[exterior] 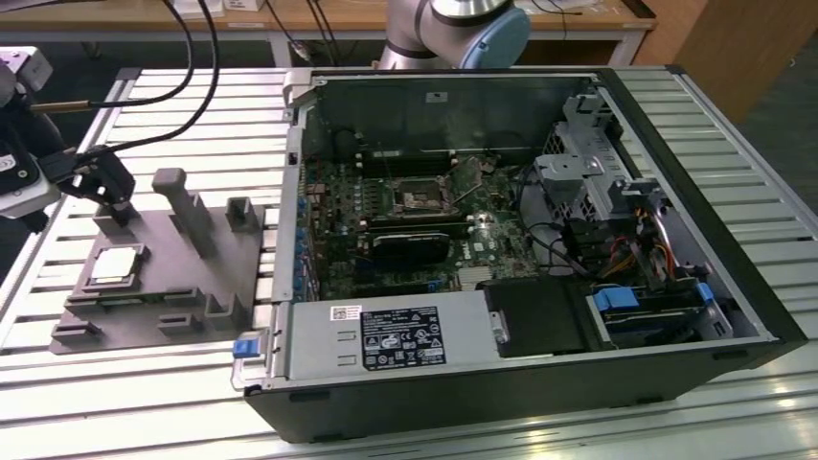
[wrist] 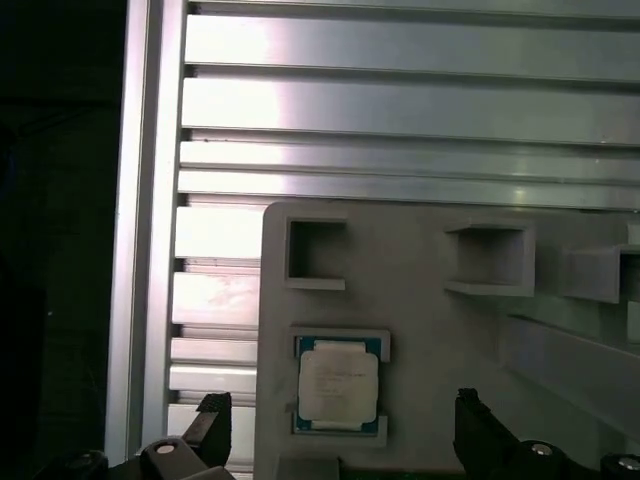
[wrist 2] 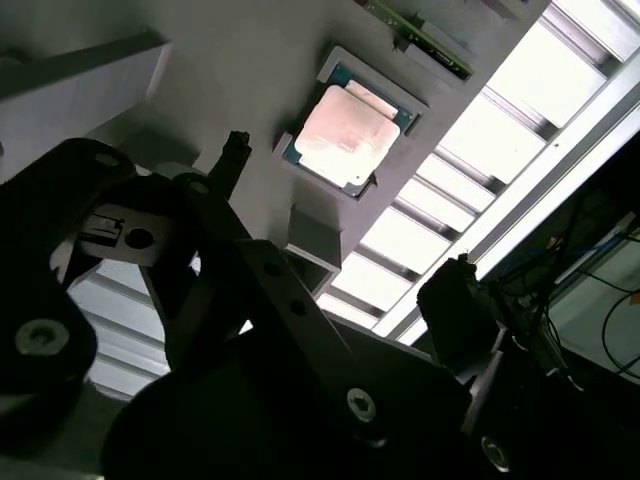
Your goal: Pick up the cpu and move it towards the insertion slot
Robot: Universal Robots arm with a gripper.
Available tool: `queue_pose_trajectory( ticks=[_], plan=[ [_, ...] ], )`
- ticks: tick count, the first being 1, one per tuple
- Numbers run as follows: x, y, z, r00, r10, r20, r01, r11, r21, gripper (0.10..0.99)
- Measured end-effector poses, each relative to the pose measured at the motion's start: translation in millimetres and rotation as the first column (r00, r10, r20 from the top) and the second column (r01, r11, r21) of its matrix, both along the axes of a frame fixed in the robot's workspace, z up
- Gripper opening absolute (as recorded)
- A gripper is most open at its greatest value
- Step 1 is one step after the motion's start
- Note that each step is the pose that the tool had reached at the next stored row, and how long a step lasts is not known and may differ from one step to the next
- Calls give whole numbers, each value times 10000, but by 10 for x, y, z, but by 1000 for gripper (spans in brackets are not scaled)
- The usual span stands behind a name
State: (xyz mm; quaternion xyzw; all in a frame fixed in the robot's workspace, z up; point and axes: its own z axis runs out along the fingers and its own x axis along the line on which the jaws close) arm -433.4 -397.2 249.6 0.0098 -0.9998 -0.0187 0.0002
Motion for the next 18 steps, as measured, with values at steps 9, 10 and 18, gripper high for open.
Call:
queue_pose_trajectory(
  ticks=[9,10,18],
  plan=[
    [0,-6,-88,10000,0,0,0,10000,-9,827],
    [0,-6,-94,10000,1,-1,-1,10000,-10,761],
    [0,-11,-137,10000,0,-1,0,10000,-10,761]
  ],
)
